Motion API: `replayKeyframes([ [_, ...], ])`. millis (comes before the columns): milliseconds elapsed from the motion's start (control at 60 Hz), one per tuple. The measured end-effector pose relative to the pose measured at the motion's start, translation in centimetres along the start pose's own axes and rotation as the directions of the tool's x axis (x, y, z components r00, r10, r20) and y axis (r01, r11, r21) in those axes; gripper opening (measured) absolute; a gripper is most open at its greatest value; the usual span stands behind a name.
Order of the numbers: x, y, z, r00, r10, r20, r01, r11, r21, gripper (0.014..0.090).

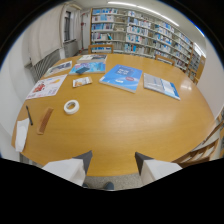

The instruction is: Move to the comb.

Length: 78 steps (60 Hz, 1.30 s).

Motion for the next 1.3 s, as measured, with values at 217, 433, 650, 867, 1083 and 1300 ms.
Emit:
replayKeyframes([
  [217, -0.6, 0.7, -1.2, 1.000, -0.015, 0.012, 0.015, 1.000, 0.007, 0.0841],
  [433, -5.6, 1.7, -1.7, 1.000, -0.006, 0.003, 0.006, 1.000, -0.004, 0.0843],
  [650, -14.1, 2.7, -2.3, 1.000, 0.025, -0.010, -0.025, 1.000, -0.007, 0.0846],
  [867, -22.5, 2.3, -1.7, 0.999, 0.021, 0.026, -0.021, 1.000, 0.000, 0.0847],
  [1083, -27.2, 0.4, 0.7, 0.999, 0.006, 0.045, -0.007, 1.000, 0.023, 0.0848],
  [1300, -28.5, -2.4, 4.8, 1.000, -0.006, 0.027, 0.005, 0.999, 0.040, 0.0845],
])
